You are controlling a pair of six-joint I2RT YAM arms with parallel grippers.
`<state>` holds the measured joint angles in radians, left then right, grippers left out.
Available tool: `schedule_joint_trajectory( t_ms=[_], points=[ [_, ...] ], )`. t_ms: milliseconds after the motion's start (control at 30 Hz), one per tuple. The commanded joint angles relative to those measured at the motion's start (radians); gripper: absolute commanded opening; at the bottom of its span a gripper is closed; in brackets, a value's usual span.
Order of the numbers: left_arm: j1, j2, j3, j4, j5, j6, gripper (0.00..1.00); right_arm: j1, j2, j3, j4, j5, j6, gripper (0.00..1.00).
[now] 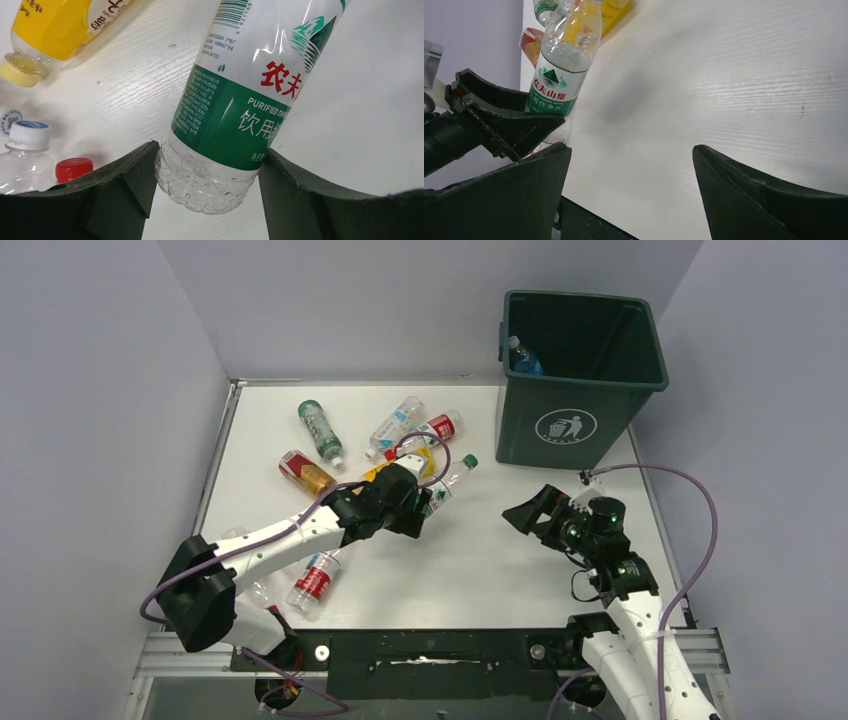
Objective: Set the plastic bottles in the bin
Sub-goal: Pick up the plastic bottle at the center of the board.
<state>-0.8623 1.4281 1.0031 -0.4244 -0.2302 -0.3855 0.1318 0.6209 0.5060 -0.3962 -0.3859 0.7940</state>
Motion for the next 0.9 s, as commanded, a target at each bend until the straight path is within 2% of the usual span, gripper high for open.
schedule_joint_trajectory(
  t_ms=[0,400,867],
  points=[
    [-0.004,-0.052,0.009,0.018,0.023,-0.010,0.51,0.011,0.003,-0.008,0.065,-0.010,0.009,0.98],
    [-0.005,-0.125,-0.004,0.015,0.097,-0.037,0.51,0.036,0.044,0.010,0.144,-0.027,0.056,0.98],
    [-0.004,-0.163,-0.030,0.022,0.115,-0.047,0.51,0.102,0.074,-0.004,0.190,0.018,0.091,0.98]
  ],
)
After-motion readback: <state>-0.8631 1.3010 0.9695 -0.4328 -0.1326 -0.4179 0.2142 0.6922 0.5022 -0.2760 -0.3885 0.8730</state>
